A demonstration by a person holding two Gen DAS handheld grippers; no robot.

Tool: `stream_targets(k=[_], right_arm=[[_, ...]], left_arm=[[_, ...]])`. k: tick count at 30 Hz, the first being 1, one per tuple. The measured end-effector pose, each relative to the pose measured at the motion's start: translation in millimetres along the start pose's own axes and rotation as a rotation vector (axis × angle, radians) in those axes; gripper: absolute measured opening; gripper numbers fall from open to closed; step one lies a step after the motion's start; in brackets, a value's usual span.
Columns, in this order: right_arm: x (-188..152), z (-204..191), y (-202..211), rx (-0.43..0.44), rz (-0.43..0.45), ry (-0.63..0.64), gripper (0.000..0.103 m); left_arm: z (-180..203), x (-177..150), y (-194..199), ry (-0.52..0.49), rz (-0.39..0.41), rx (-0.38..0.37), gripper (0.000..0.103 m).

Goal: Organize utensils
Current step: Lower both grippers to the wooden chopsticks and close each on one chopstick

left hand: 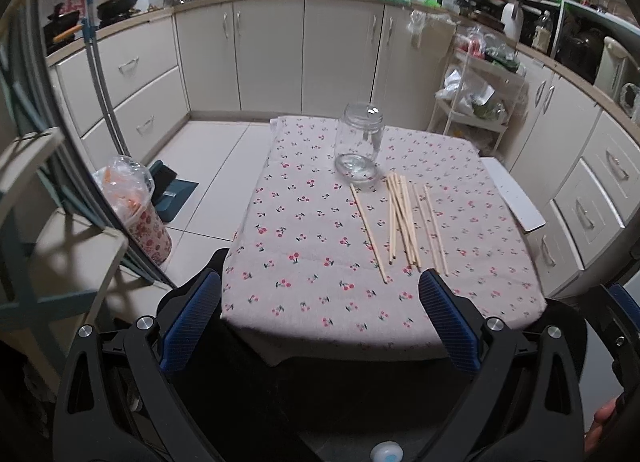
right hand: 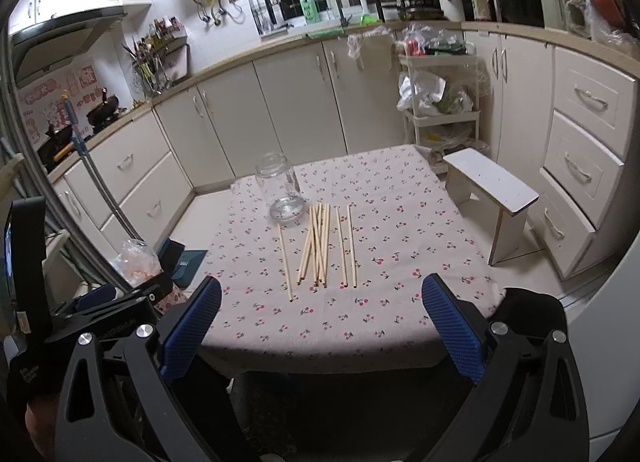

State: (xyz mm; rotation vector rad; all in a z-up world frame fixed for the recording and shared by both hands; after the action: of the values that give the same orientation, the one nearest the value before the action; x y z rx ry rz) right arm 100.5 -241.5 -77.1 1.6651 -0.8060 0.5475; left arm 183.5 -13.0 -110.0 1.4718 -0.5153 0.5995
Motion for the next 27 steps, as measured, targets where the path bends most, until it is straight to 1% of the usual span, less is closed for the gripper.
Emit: stream_targets(k=[5,11,17,20,22,24,27], right_arm=[[11.6,7.3,-41.9,-0.021,-0.044,0.006,0.096],[24.4,14.8,-81.8,-0.032,-0.075,0.008,0.096],[33.4,24.1,-126.0,-0.031,-0.109,0.01,0.096],[36.6,29.2,-151.0,-0.036,-0.128,0.013,0.096],[39.2,32.1,-168.0,-0.037,-0.146,0.022,0.091],[41.1,34.6,-182.3,-0.024,-0.167,0.02,0.082],[44.3,34.9,-205.6,-0.028,-0.184,0.035,0.076]], left_arm=[[4.1,19.9,-45.5,0.009,-0.034,0.009,0.095],[9.8,33.2,-88.7,0.015,-0.071,-0.001,0.095],[19.0,48.4,-132.6,0.015,-0.093,0.017,0.095],[27.6,54.1,-158.7,0.015,-0.114,0.012,0.095],[33.9,56.0,-174.2,0.004,-0.127,0.022,0.095],[38.1,58.2,-189.1,0.003,-0.139,0.025,0.095],[45.8,61.3,-211.9,-0.003,-0.158,0.036,0.095]])
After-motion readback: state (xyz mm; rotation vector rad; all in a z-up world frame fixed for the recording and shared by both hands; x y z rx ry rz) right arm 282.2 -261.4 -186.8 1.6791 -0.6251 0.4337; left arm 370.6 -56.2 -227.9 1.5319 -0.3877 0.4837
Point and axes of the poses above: each gripper's, at about its wrist camera, not at the fingertips, and y roughly against the way its jaws point, z to its right, x to its top, the point moved 3 cm from there along -y, roughly the way its jaws point, and after that the axes turned 1 degree about -z, right-handed, at the moved point
